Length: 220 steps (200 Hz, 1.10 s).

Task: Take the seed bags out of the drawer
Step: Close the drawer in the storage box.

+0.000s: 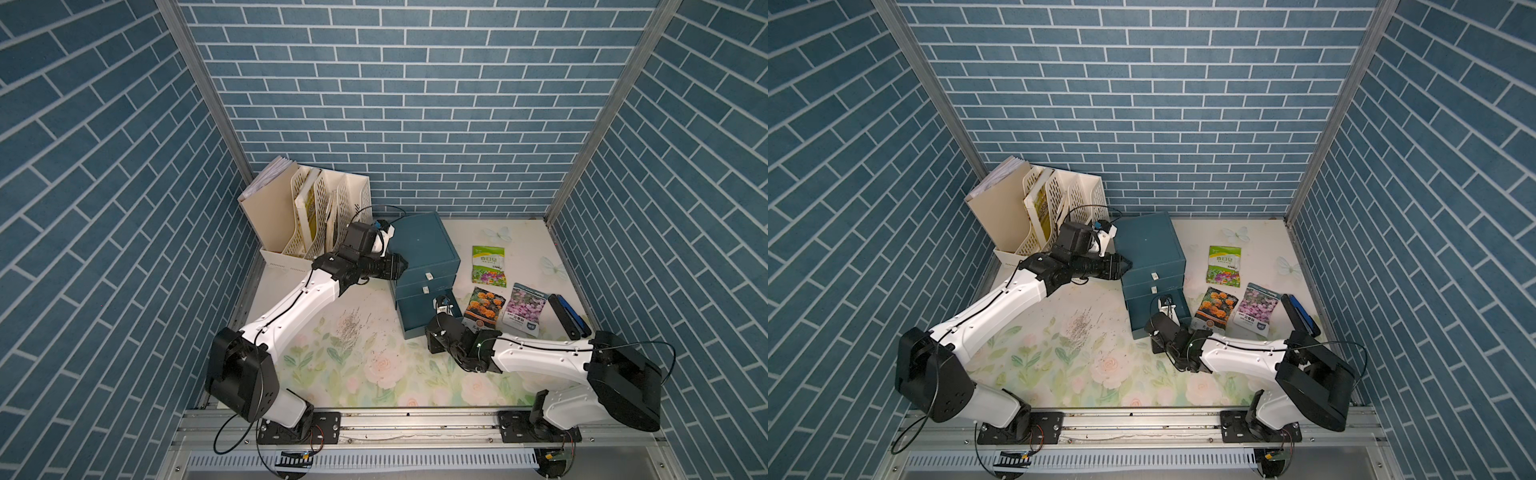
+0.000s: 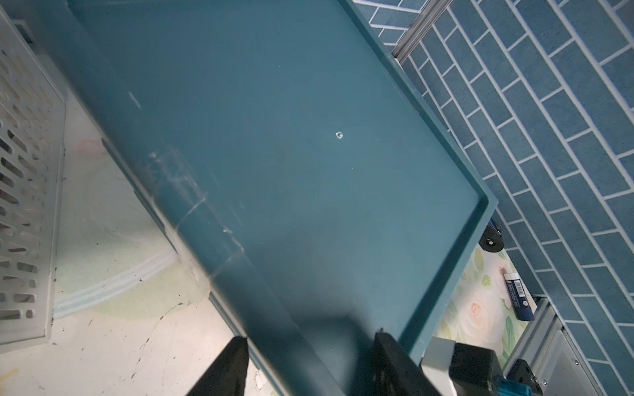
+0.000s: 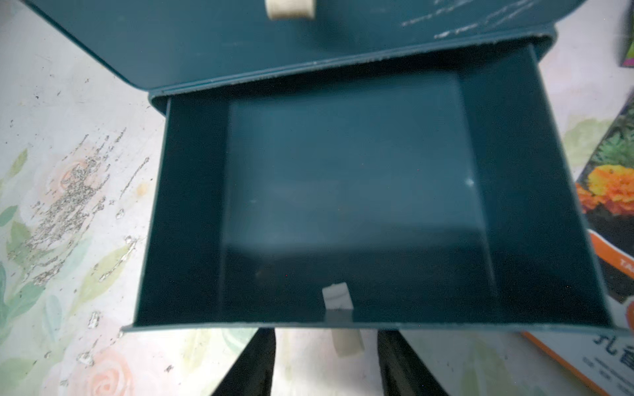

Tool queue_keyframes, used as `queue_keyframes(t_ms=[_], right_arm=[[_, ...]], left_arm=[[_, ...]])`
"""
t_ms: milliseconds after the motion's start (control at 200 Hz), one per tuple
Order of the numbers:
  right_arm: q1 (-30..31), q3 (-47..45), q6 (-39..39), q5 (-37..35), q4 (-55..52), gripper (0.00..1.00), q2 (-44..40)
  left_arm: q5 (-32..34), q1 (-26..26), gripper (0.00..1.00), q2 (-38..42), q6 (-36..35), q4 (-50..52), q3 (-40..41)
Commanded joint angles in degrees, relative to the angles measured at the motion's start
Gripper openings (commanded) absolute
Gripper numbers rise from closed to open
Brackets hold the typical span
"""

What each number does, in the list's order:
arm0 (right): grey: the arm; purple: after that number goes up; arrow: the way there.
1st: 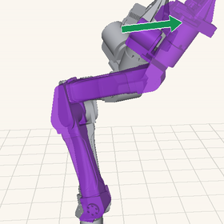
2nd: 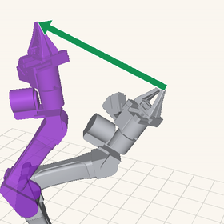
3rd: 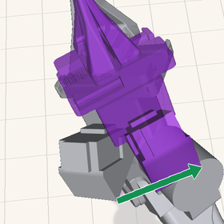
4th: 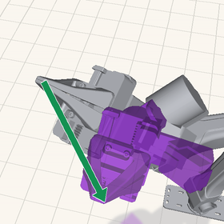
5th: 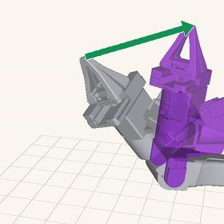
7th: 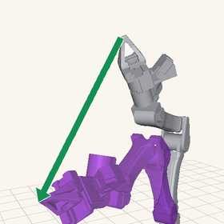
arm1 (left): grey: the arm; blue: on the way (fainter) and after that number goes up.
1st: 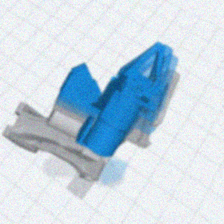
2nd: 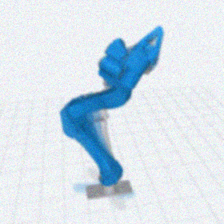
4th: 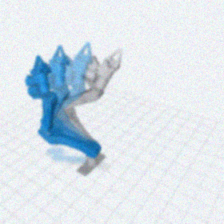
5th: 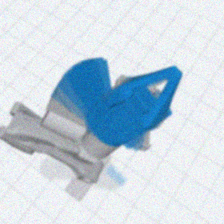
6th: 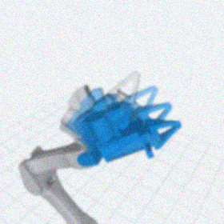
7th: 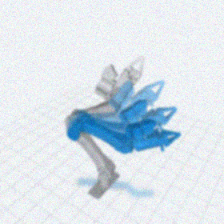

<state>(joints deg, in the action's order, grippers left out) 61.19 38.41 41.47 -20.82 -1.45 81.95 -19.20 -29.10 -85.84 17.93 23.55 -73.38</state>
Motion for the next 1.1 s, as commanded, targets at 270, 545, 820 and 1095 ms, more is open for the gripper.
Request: queue_keyframes(t_ms=[270, 545, 820, 1095], right_arm=[[-2.91, 3.08, -7.74, 1.44, 8.36, 0.49, 4.74], [-3.89, 3.33, -10.17, 0.52, 14.16, 0.48, 7.93], [-5.59, 2.94, -11.47, -0.62, 19.66, 0.49, 9.79], [-6.78, 3.08, -13.34, -0.42, 24.04, 0.49, 12.22]], left_arm=[[0.31, -0.18, 0.62, -1.93, -2.39, 10.30, 1.35], [0.41, -0.17, 0.62, -2.30, -2.28, 10.21, 1.30], [0.30, -0.17, 0.62, -2.62, -2.32, 10.29, 1.37], [0.23, -0.18, 0.62, -2.93, -2.38, 10.55, 1.14]])
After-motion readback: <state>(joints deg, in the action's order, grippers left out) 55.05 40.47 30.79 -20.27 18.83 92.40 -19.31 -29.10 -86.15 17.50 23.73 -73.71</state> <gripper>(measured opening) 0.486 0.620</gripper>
